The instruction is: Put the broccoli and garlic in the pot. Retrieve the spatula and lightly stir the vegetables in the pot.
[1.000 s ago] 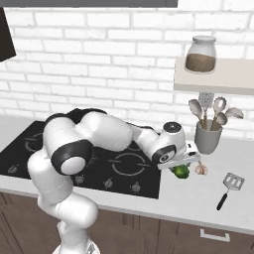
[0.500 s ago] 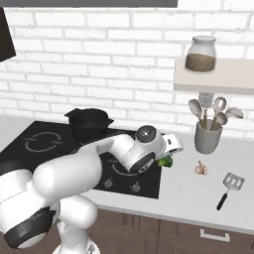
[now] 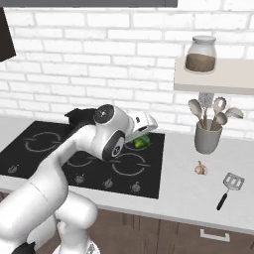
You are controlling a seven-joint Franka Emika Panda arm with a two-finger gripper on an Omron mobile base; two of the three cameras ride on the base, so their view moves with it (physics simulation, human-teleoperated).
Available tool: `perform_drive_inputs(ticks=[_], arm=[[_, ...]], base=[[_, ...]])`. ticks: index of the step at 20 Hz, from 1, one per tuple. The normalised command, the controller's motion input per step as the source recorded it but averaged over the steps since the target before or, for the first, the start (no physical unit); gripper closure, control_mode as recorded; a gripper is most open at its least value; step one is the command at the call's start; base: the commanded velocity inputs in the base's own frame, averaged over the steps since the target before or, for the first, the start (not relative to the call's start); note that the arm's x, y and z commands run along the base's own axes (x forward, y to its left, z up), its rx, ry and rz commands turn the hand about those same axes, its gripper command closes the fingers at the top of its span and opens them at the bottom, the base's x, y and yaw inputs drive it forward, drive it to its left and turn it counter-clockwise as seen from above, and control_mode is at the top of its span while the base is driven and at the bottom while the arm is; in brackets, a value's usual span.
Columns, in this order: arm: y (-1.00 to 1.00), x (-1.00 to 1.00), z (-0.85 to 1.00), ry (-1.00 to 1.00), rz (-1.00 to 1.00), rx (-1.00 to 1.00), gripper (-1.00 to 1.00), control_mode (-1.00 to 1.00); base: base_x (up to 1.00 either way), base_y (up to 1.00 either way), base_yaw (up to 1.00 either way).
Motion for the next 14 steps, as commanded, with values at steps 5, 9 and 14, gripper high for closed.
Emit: perform_drive_inputs(ticks=[5,9,14], arm=[[0.96,0.0,0.83,-0.02,0.09,0.0,1.0,-1.0],[1.0,0.09,0.64,0.0,0.23,0.01,1.0,-1.0],[0.79,0.22,0.25,0.18,0.22,0.0,1.0,-1.0]], base=[[0.0,0.0,0.0],[0.0,0.0,0.0],[0.0,0.0,0.0]])
